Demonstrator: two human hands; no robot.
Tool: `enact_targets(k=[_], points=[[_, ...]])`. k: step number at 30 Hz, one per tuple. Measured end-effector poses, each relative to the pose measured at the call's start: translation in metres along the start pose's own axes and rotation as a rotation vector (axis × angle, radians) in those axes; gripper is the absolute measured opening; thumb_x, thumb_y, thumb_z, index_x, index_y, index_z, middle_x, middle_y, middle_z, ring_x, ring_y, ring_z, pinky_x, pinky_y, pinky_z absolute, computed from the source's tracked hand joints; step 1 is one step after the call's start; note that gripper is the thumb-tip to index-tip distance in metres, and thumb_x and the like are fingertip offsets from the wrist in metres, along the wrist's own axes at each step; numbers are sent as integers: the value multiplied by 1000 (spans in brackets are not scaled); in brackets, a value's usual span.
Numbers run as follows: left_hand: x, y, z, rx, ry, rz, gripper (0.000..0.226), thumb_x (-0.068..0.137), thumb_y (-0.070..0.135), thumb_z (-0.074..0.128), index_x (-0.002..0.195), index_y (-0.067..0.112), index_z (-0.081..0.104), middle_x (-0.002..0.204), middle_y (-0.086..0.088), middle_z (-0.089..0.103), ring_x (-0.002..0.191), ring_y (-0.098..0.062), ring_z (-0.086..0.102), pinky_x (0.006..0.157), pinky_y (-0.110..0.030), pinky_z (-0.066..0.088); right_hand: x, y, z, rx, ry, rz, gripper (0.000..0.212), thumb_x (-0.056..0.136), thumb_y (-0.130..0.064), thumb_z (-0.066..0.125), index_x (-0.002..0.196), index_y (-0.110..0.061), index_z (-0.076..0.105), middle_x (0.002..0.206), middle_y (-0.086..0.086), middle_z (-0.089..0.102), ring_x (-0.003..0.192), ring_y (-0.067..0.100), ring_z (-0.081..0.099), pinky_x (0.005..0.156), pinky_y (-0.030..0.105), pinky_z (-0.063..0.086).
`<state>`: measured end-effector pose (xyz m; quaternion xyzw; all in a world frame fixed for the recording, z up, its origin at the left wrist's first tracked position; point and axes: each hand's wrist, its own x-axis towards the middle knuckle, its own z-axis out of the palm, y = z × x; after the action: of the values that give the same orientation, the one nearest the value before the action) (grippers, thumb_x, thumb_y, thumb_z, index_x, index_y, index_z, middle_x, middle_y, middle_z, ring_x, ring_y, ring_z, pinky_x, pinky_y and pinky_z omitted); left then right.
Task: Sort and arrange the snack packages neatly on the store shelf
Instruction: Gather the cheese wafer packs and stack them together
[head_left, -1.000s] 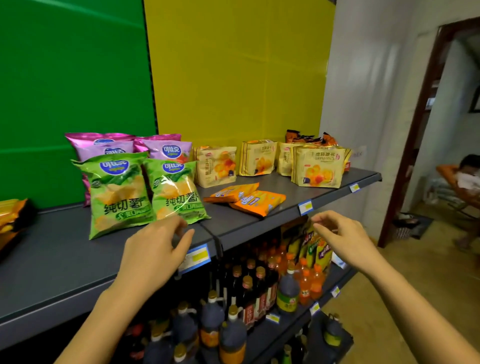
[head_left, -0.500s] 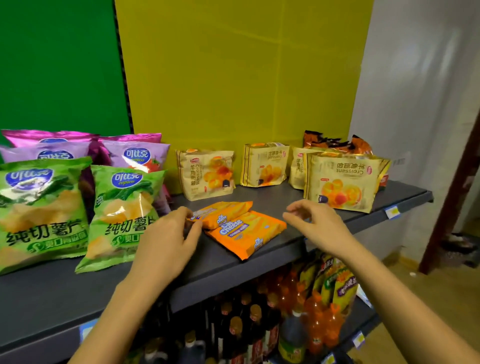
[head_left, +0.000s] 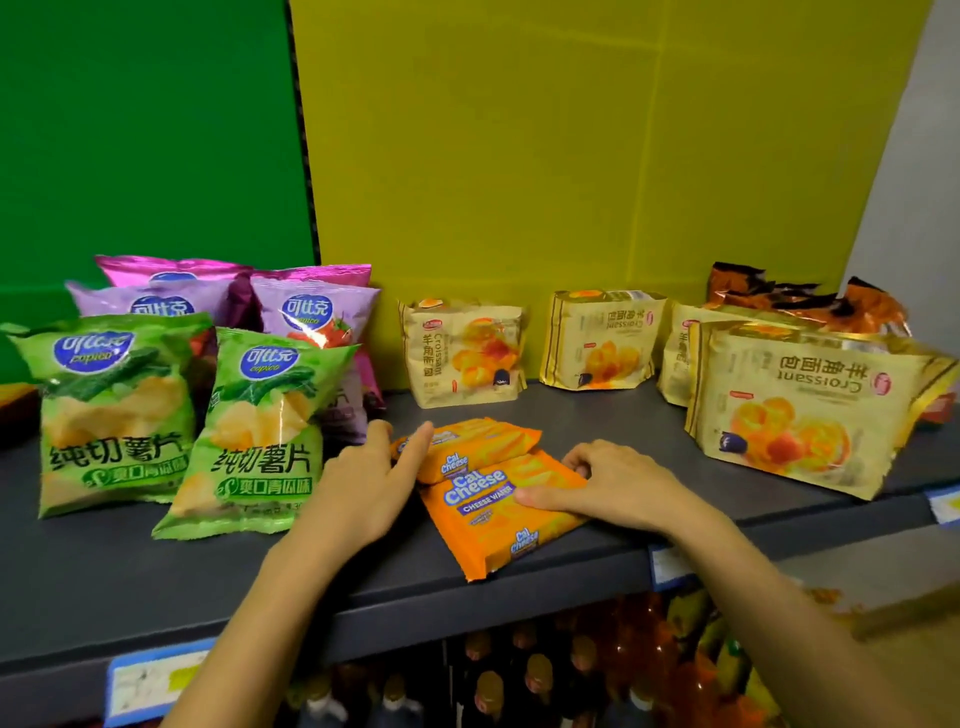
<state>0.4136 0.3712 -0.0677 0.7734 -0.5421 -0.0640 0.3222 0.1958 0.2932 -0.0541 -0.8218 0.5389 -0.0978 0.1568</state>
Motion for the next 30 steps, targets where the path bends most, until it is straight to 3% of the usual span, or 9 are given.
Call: enact_targets(k=[6, 11, 14, 19, 24, 25, 27, 29, 30], points=[[24, 13, 3, -68, -95, -216, 73, 85, 65, 38, 132, 9, 36, 138, -19, 47, 123, -34, 47, 95, -36, 35, 13, 5, -6, 41, -67, -131, 70, 62, -79, 54, 90, -16, 60, 87, -6, 58, 83, 12, 55, 72, 31, 42], [42, 29, 8, -284, -106, -334, 115, 62, 74, 59, 141, -2, 24, 143, -17, 41, 124, -30, 47, 98, -38, 43, 26, 10, -11, 65, -133, -197, 77, 63, -77, 54, 92, -6, 61, 91, 3, 65, 86, 18, 61, 69, 31, 43], [50, 40, 14, -237, -70, -374, 110, 71, 60, 66, 141, -8, 15, 144, -22, 37, 129, -32, 41, 100, -38, 38, 29, 12, -15, 46, -159, -223, 62, 67, -74, 55, 78, -13, 49, 76, 0, 54, 71, 15, 53, 59, 28, 33], [65, 51, 26, -313, -4, -527, 109, 77, 41, 70, 143, -8, -2, 150, -19, 28, 135, -33, 34, 108, -36, 30, 35, 26, -21, 128, -200, -225, 72, 67, -69, 61, 98, -4, 60, 94, 7, 61, 84, 18, 57, 67, 28, 36], [67, 68, 36, -592, -43, -571, 93, 82, 30, 67, 148, 3, 7, 152, -19, 23, 138, -37, 28, 111, -41, 28, 38, 50, -32, 212, -229, -230, 65, 70, -59, 66, 111, -11, 53, 113, 4, 59, 93, 13, 53, 69, 24, 40], [65, 66, 35, -610, 96, -630, 98, 78, 26, 72, 147, 2, 7, 150, -21, 28, 135, -38, 32, 110, -42, 31, 39, 55, -33, 232, -244, -228, 61, 69, -58, 67, 108, -15, 50, 112, 1, 58, 95, 12, 53, 69, 23, 40], [61, 66, 33, -508, 28, -629, 99, 71, 21, 79, 143, -6, 17, 135, -21, 48, 121, -33, 50, 96, -33, 46, 40, 65, -33, 311, -277, -219, 50, 69, -53, 70, 99, -20, 48, 105, -3, 58, 92, 9, 54, 70, 21, 42], [62, 64, 31, -472, -84, -536, 53, 71, 15, 79, 113, -4, 53, 83, -10, 71, 80, -22, 61, 60, -18, 53, 41, 72, -34, 397, -288, -238, 35, 68, -47, 74, 86, -24, 53, 92, -9, 62, 84, 5, 57, 73, 20, 46], [53, 69, 28, -475, -139, -511, 24, 73, 10, 76, 89, 3, 59, 61, -2, 67, 68, -17, 56, 53, -17, 50, 40, 75, -35, 445, -289, -259, 34, 64, -47, 76, 80, -24, 59, 88, -10, 67, 83, 5, 61, 79, 23, 50]])
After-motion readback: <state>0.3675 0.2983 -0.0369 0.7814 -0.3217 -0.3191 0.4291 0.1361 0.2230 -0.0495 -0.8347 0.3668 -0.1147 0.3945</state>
